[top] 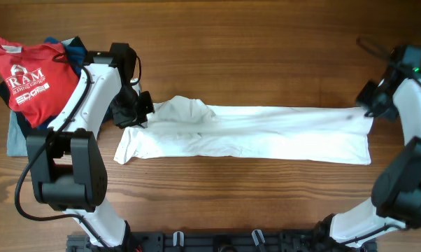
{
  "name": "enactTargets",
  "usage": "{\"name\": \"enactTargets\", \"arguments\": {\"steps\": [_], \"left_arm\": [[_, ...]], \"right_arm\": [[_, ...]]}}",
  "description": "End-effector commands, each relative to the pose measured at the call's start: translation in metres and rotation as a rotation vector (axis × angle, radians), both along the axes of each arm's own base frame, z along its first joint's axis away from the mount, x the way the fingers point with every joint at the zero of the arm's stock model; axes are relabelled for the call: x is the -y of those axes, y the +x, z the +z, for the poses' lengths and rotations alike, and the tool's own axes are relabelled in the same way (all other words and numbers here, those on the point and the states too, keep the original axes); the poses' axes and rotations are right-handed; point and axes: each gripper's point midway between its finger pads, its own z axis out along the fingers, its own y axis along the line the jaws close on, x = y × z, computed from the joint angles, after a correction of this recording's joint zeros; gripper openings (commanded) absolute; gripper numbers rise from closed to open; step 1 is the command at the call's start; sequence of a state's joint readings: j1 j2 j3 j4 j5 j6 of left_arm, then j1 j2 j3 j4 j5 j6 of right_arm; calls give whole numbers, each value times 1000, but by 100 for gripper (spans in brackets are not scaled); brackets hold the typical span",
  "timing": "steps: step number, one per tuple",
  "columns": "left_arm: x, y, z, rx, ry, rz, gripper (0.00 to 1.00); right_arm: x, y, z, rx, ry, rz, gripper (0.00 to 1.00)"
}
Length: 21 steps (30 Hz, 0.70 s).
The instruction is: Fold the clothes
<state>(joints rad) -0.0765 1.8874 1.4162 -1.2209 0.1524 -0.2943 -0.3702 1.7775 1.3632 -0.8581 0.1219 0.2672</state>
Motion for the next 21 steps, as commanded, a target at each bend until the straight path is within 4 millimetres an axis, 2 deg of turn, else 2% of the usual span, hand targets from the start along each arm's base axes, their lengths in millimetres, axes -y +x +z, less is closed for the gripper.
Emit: {"name": "enactTargets", "arguments": {"steps": [1, 4, 9, 21], "left_arm": [[2, 9, 10, 67, -15, 7, 4], [2, 13, 12, 88, -21, 17, 4], [1, 10, 12, 77, -20, 17, 4], [-1, -12, 14, -16, -9, 13, 4]], "right_arm": [[4, 29, 63, 187, -24, 7, 4], [5, 32, 69, 198, -31, 13, 4], [1, 21, 61, 150, -14, 17, 4], [4, -7, 50, 19, -45, -10, 4]]}}
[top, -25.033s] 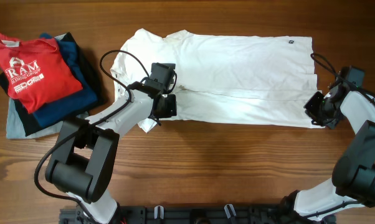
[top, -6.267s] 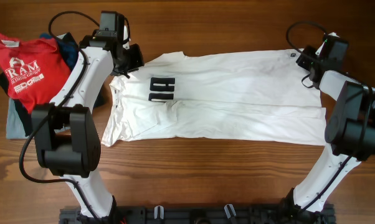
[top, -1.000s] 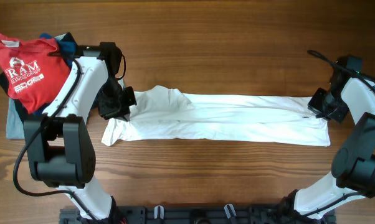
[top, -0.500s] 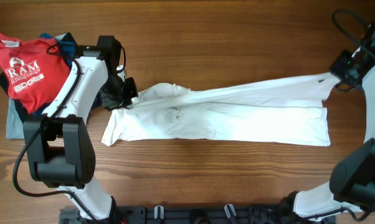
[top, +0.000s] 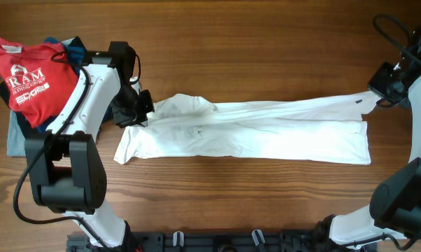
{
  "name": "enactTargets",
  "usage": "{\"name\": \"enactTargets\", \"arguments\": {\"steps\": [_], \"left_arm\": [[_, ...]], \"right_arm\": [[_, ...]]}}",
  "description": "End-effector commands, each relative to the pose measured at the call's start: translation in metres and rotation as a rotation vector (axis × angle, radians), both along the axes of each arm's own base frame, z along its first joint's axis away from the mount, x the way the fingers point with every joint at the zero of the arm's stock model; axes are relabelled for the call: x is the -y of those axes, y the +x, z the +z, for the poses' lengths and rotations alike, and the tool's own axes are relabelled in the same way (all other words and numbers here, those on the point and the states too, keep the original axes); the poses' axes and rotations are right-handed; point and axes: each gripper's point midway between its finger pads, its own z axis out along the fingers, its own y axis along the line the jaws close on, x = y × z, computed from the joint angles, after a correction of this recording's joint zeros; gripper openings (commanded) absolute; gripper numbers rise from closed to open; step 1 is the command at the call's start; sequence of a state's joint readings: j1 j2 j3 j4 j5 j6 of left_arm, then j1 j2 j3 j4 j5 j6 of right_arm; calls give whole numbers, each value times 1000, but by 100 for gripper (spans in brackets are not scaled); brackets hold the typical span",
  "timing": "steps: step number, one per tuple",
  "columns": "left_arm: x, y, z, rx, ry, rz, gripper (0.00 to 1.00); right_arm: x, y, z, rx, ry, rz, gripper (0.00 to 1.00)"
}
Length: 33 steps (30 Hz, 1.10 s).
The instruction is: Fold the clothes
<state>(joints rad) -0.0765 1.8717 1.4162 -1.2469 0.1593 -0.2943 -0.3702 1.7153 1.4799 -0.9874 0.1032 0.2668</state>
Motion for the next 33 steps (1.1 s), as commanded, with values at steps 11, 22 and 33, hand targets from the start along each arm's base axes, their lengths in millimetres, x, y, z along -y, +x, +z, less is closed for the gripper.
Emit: {"name": "enactTargets", "arguments": {"steps": [11, 22, 33], "left_arm": [[-18, -26, 10, -83, 88, -1, 4], [-17, -19, 7, -54, 85, -1, 4], [-11, -8, 5, -8, 49, 5, 4]], "right_arm": [[-8, -49, -56, -191, 14, -15, 4], [-9, -65, -75, -244, 4, -27, 4], [2, -87, -79, -316, -59, -116, 10]]}}
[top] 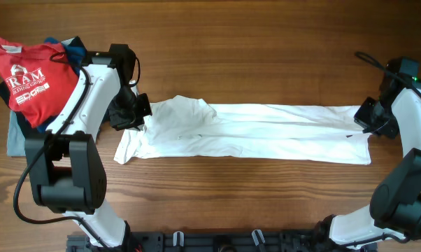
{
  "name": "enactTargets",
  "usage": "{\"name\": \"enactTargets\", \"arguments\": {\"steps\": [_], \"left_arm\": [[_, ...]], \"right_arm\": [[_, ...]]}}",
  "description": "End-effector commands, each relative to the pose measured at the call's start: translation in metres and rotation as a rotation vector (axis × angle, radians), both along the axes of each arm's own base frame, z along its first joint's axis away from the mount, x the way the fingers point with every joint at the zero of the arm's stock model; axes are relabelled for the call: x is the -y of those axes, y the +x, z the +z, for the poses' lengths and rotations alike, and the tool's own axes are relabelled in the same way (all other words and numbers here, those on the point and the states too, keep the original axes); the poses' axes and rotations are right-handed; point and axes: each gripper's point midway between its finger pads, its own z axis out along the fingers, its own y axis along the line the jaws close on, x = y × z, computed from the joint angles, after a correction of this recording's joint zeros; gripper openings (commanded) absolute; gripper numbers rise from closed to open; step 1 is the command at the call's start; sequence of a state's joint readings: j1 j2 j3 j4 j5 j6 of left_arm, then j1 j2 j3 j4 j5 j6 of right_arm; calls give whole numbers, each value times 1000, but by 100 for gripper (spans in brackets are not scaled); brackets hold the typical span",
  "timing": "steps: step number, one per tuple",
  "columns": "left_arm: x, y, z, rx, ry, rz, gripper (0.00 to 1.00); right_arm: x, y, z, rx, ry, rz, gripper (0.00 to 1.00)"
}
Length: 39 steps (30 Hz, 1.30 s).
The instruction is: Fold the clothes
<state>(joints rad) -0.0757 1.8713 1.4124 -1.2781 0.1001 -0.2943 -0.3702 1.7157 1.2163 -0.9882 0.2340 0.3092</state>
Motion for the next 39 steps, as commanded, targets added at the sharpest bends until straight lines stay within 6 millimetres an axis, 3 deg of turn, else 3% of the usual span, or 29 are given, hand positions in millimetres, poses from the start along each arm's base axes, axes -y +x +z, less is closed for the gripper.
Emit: {"name": "enactTargets", "arguments": {"steps": [1, 4, 6, 11, 16, 20, 22, 25, 31, 39], "left_arm": [[0, 0, 6, 22, -12, 13, 4], [0, 0, 6, 22, -12, 13, 4], [0, 0, 6, 22, -12, 13, 5], [2, 0, 6, 21, -20, 14, 5], [15, 5, 7, 42, -76, 2, 4], [46, 22, 8, 131, -158, -81, 5], [70, 37, 8, 209, -181, -142, 18], [98, 53, 10, 300, -196, -200, 49], [131, 77, 8, 411, -197, -159, 51], [149, 80, -18, 394, -169, -128, 49]], "right_arm": [[6, -13, -5, -40, -43, -40, 11], [4, -19, -10, -56, -37, -40, 15], [4, -19, -10, -59, -37, -40, 26], [3, -19, -10, -56, -31, -40, 27], [-12, -10, -14, -12, 61, -28, 31], [-23, -13, -19, -18, 122, -21, 30], [-32, -16, -28, -15, 162, -20, 31], [-39, -23, -41, -23, 193, -20, 31], [-46, -24, -48, -9, 226, -18, 31], [-46, -23, -48, -3, 224, -18, 31]]}}
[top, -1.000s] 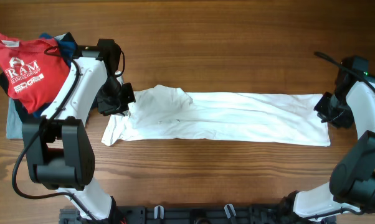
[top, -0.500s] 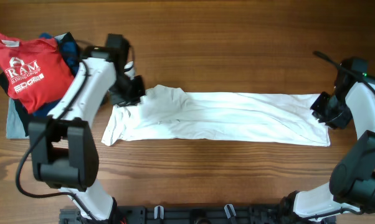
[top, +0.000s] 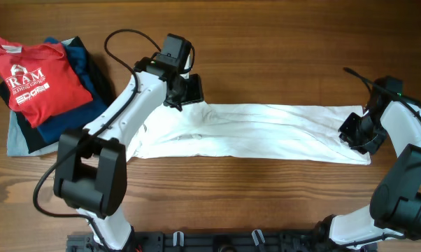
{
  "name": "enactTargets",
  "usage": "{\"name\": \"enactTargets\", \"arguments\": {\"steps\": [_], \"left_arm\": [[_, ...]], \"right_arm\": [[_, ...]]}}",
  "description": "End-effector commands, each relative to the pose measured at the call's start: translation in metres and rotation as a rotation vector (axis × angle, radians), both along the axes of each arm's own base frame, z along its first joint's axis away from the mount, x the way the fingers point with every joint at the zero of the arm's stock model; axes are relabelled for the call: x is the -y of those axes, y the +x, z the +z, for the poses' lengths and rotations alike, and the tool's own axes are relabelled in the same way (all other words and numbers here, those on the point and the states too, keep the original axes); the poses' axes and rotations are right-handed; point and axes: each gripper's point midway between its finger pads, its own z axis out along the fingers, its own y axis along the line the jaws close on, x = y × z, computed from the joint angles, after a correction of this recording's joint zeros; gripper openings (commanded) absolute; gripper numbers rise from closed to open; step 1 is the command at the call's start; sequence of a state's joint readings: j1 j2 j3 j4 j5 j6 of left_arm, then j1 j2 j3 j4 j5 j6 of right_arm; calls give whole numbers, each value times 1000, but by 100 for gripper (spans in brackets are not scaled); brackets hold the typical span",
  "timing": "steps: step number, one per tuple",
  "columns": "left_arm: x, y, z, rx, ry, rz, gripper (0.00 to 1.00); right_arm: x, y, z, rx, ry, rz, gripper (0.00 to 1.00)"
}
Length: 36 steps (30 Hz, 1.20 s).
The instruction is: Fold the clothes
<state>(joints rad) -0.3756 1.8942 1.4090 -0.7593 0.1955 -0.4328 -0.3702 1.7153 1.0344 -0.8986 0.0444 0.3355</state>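
A long white garment (top: 266, 133) lies flat across the middle of the table, running left to right. My left gripper (top: 188, 92) hovers at the garment's upper edge near its left end. The left arm crosses over the garment's left part and hides it. My right gripper (top: 353, 131) sits over the garment's right end, just inside the edge. From overhead the fingers of both grippers are too dark and small to show whether they are open or holding cloth.
A pile of clothes sits at the far left corner. A red printed shirt (top: 29, 77) lies on top of it, with blue (top: 84, 70) and grey (top: 18, 140) garments under it. The wooden table (top: 266, 42) shows behind and in front of the white garment.
My left gripper has moved up and to the right, from the garment's left edge to its upper edge. My right gripper has shifted left and toward the front, onto the garment's right end.
My left gripper stayed at the garment's left edge through all three earlier moments. My right gripper was at the upper right corner, then farther back with that corner pulled taut, then back at the right edge. Now both grippers stand over the garment at new spots.
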Motion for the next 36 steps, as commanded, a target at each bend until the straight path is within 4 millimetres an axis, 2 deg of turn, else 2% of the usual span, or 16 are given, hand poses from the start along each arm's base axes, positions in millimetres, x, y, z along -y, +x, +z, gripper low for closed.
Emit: {"name": "enactTargets", "arguments": {"steps": [1, 5, 11, 16, 21, 30, 36], "left_arm": [[2, -2, -24, -44, 40, 39, 49], [5, 2, -38, -55, 38, 55, 46], [10, 5, -40, -44, 29, 62, 36], [14, 2, -45, -55, 52, 115, 38], [20, -3, -53, -62, 75, 96, 39], [20, -6, -65, -84, 95, 93, 38], [19, -8, -66, -93, 100, 92, 22]], "right_arm": [[-2, 1, 0, 11, 14, 0, 31], [-1, 2, 0, 14, 13, 0, 31], [-1, 3, 0, 17, 12, 0, 31], [-1, 3, 0, 17, 12, 1, 31], [-1, 3, 0, 16, 12, 16, 32], [-1, 3, 0, 17, 12, 16, 31], [-1, 3, 0, 17, 12, 16, 32]]}}
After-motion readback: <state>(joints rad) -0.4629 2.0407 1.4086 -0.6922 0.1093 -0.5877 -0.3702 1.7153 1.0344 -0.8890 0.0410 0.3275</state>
